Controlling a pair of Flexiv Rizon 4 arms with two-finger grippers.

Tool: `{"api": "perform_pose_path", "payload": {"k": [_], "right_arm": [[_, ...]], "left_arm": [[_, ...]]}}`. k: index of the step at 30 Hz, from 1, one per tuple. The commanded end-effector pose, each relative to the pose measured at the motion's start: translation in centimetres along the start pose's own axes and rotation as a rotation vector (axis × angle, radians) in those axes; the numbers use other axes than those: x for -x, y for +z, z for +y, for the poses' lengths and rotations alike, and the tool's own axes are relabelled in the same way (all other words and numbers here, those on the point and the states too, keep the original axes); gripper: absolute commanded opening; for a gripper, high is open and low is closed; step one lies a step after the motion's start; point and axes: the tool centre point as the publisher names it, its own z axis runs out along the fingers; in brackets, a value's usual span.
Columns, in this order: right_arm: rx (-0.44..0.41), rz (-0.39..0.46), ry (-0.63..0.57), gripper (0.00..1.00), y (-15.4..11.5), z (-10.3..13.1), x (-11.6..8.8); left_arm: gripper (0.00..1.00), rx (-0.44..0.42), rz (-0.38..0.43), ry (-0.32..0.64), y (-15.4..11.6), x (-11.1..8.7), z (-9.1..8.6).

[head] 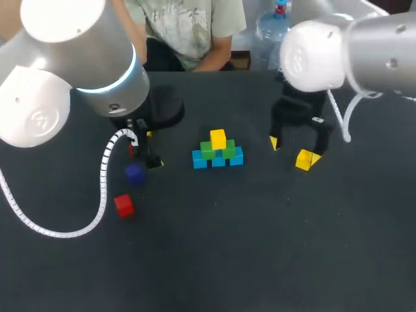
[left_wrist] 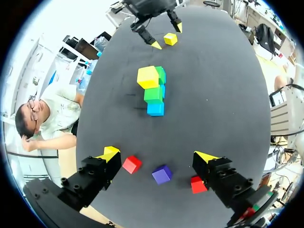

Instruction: Place the blue cubes, place green cubes on the blue cubes, place the yellow cubes on the green cubes, then place the red cubes on the yellow cubes, and place purple cube on the red cubes.

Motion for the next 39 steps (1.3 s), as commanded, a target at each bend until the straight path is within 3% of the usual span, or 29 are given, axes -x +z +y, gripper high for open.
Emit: {"api": "perform_pose_path", "payload": {"k": [1, 8, 12, 18, 36, 37, 39], "right_arm": [[0.031, 0.005, 0.019, 1.0, -0.5, -0.3, -1.2], [0.024, 0.009, 0.057, 1.0, -0.8, 0.8, -2.8], [0.022, -0.009, 0.061, 1.0, 0.5, 1.1, -3.2], [-0.009, -0.03, 0.057, 1.0, 1.9, 0.8, -3.2], [-0.049, -0.029, 0.076, 1.0, 2.7, 0.9, -2.9], [-0.048, -0.029, 0.08, 0.87, 2.8, 0.9, -2.9], [-0.05, -0.028, 0.083, 0.75, 2.8, 1.0, -2.9]], "left_arm": [[1.0, -0.003, -0.005, 0.003, 0.0, -0.1, 0.1], [1.0, -0.003, -0.005, 0.003, 0.0, -0.1, 0.1], [1.0, -0.003, -0.005, 0.003, 0.0, -0.1, 0.1], [1.0, -0.003, -0.005, 0.003, 0.0, -0.1, 0.1], [1.0, -0.003, -0.005, 0.003, 0.0, -0.1, 0.1], [1.0, -0.003, -0.005, 0.003, 0.0, -0.1, 0.1], [1.0, -0.003, -0.005, 0.003, 0.0, -0.1, 0.1]]}}
